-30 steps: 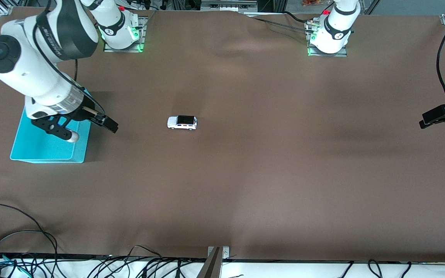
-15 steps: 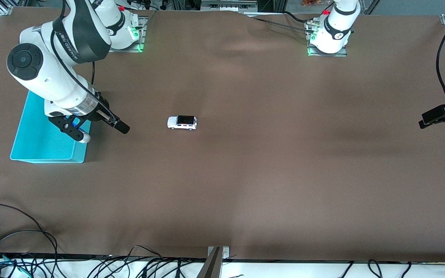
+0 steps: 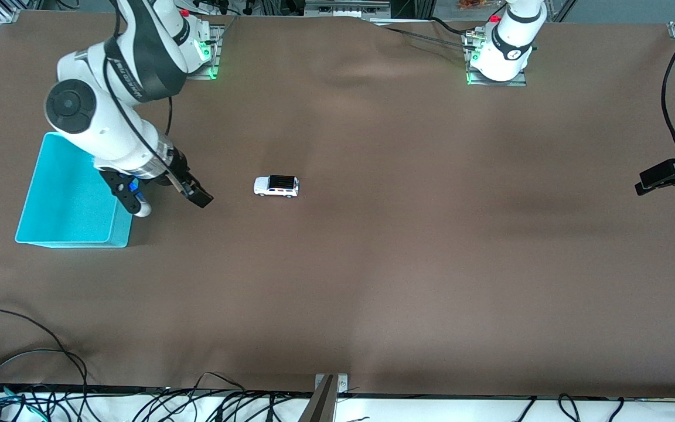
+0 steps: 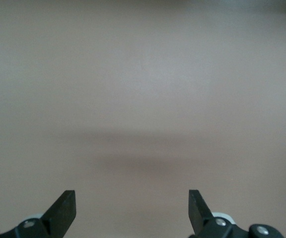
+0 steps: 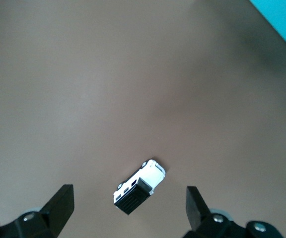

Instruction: Wind and store white jeep toy

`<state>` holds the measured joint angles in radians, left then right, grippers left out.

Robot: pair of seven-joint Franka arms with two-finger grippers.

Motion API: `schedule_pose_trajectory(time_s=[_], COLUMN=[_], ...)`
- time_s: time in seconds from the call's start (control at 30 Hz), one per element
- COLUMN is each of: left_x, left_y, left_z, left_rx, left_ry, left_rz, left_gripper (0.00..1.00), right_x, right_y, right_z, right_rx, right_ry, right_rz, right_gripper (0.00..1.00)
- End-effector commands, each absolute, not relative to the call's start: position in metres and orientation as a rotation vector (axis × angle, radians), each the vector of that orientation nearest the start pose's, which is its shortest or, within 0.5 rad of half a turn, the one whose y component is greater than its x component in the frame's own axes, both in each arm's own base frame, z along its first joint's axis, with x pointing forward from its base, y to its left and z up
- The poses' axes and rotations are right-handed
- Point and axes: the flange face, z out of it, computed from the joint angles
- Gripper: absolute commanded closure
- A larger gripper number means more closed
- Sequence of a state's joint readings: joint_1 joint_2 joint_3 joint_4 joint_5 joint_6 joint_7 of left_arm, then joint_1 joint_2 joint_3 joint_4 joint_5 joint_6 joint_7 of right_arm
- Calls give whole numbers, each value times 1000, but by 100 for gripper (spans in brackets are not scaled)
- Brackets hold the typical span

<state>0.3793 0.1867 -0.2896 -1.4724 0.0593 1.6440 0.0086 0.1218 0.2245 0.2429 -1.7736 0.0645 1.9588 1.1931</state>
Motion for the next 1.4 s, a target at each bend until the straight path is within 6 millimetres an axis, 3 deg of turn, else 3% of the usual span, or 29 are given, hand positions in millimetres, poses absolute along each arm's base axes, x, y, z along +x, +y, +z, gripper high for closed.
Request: schedule_pose_trajectory(time_s=[0.0,0.6,0.73,0.93,1.37], left_x=[602,602,602,602,602], left_y=[74,75,75,75,75], left_z=[575,574,574,573,573], left_rx=[-3157,-3157,-3157,-3158,-3158], left_ry=[-113,-111,-111,-108,-101], left_rz=[20,22,22,24,24], left_gripper=[0,0,0,0,0], right_x=[581,565,558,533,494], right_y=[236,318,326,337,356], right_z=[418,344,330,300,266], right_rx=[-2738,-2523,-2469,-2477,-2434], right_ry=[1380,1755,1823,1883,2006], right_rz=[185,188,160,97,31], right_gripper=[0,0,0,0,0])
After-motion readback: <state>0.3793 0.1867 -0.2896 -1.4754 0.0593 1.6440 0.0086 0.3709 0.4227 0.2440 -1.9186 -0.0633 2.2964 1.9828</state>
